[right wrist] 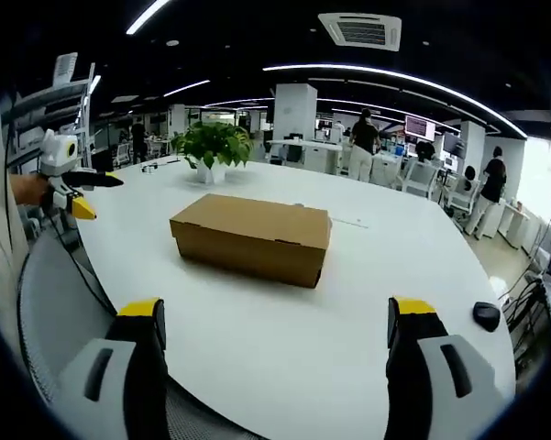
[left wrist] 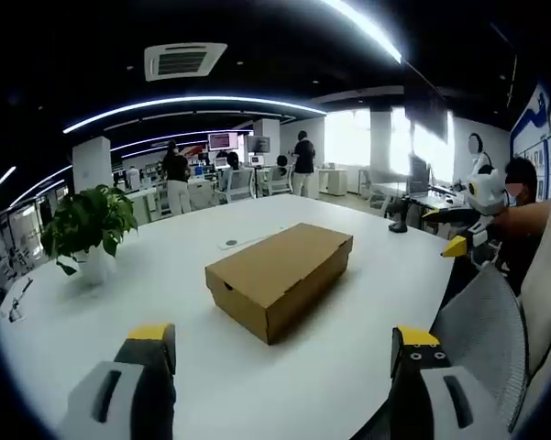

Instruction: Operate the shoe box by opening the lid, removing the specified soft item, and placing it in the target area until the item is outside and the box remains undamaged.

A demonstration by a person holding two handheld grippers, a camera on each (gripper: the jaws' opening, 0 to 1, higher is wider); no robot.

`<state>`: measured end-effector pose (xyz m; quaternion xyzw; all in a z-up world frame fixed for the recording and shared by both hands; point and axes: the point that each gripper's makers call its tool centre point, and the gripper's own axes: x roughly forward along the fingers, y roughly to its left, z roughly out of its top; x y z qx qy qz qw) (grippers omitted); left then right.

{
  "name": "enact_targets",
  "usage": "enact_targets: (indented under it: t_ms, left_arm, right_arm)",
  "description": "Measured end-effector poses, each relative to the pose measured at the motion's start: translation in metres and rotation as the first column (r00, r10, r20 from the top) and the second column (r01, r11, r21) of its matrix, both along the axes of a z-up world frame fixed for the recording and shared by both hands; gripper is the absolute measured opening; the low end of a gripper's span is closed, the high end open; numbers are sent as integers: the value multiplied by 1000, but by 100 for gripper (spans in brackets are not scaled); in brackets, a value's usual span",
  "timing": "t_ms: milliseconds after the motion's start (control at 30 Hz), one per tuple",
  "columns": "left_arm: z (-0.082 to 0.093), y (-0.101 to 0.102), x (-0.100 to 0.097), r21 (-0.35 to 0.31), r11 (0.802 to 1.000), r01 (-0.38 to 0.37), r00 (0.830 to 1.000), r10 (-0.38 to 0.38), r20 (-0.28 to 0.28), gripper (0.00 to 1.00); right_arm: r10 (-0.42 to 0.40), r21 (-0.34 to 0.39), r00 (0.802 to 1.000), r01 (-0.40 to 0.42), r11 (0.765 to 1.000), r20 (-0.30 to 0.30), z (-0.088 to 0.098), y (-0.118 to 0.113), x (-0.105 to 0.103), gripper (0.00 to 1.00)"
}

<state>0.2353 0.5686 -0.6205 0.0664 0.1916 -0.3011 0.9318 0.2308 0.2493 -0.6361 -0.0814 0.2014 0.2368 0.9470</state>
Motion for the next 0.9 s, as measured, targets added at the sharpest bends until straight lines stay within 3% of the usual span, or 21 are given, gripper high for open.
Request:
enact_targets:
  t_ms: [900]
  left_arm:
    - [0, 0, -3, -4, 1000, -4, 1000, 4, -1, 99]
  right_arm:
    - [5, 2, 1000, -5, 1000, -2, 1, -1, -2, 96]
